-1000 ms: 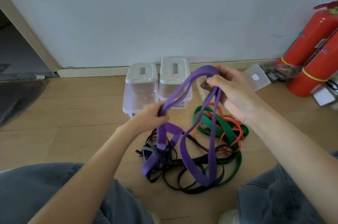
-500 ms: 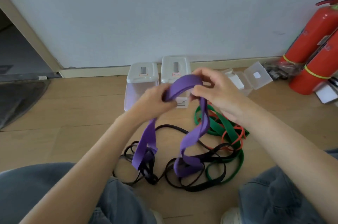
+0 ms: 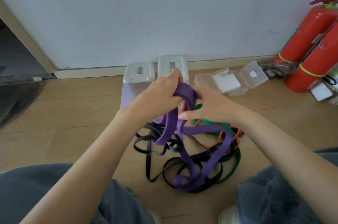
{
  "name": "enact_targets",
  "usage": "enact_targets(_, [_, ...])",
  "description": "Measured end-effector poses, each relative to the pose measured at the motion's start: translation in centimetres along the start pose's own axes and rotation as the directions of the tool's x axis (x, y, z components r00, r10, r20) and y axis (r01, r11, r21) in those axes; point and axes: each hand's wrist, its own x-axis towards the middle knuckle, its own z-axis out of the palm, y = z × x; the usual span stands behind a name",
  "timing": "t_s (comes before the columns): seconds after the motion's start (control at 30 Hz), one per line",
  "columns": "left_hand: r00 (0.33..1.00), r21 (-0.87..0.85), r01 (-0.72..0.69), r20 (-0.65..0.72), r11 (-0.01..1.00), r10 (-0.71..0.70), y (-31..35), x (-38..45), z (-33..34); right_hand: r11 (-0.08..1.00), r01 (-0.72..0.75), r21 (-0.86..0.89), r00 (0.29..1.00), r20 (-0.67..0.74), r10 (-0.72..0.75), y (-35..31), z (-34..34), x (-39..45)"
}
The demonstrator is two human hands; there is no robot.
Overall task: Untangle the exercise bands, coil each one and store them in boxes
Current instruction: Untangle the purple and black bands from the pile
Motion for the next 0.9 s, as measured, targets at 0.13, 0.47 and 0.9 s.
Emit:
enact_targets(0.13, [0.997,-0.194,0.069,-0.011,0.979,-0.072,-1.2,-0.2,0.8,0.955,0.100,0.279,0.985,-0.161,-0.056,-0.7,-1.0,0.1])
enact_targets(0.47, [0.975,-0.280,0.222,0.048,0.934,-0.217,-5.2,-1.7,4.5,0.842,0.071,0.534,0.974,-0.217,0.056,0.6,-3.0,-0.2])
enact_targets(0.9, [0.982,-0.302,0.153,-0.058,0.941,-0.178,-2.6,-1.2,1.8,0.980,-0.015,0.197,0.991,-0.128,0.041,0.0,-0.1,0.4])
